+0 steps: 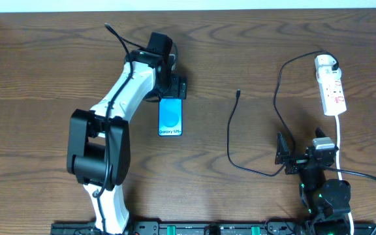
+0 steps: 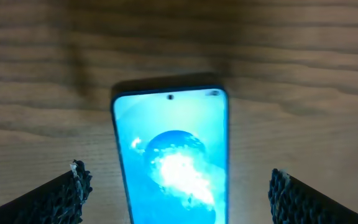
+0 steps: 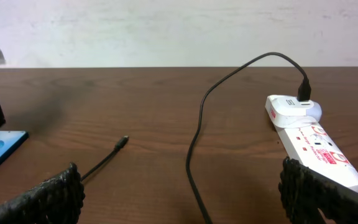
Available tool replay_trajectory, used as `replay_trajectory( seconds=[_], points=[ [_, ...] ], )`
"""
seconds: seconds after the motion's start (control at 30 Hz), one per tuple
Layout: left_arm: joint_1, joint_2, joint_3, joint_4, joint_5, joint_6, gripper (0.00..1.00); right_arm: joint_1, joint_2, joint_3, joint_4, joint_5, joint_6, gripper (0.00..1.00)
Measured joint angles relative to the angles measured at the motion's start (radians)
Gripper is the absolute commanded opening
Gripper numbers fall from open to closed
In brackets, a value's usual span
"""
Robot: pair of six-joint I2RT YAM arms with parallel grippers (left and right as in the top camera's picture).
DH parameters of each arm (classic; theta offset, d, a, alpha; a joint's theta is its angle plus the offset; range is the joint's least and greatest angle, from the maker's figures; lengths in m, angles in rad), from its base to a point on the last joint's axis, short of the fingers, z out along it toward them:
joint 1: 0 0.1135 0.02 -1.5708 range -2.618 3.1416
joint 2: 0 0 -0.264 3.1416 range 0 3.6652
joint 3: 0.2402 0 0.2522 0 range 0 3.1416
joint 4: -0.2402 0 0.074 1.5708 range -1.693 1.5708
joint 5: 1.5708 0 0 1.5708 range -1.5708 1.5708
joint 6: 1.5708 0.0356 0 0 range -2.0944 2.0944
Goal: Plug charger to phone and switch on socket
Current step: 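Move the left gripper forward over the smartphone and lower it, then close the left gripper on the smartphone's top edge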
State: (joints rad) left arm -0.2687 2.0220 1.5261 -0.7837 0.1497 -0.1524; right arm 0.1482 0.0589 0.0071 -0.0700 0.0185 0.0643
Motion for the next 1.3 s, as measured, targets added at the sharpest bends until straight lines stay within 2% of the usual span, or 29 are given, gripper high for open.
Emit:
replay_trajectory(
  seconds=[0.67,1.3],
  points=[
    [-0.047,0.052,0.000,-0.066,-0.022,-0.058,0.94,0.000,0.000,0.000,0.000,0.000,0.000,0.99],
    [-0.047,0.064,-0.045,-0.061,-0.022,-0.084,0.94,0.000,0.000,0.000,0.000,0.000,0.000,0.99]
  ],
)
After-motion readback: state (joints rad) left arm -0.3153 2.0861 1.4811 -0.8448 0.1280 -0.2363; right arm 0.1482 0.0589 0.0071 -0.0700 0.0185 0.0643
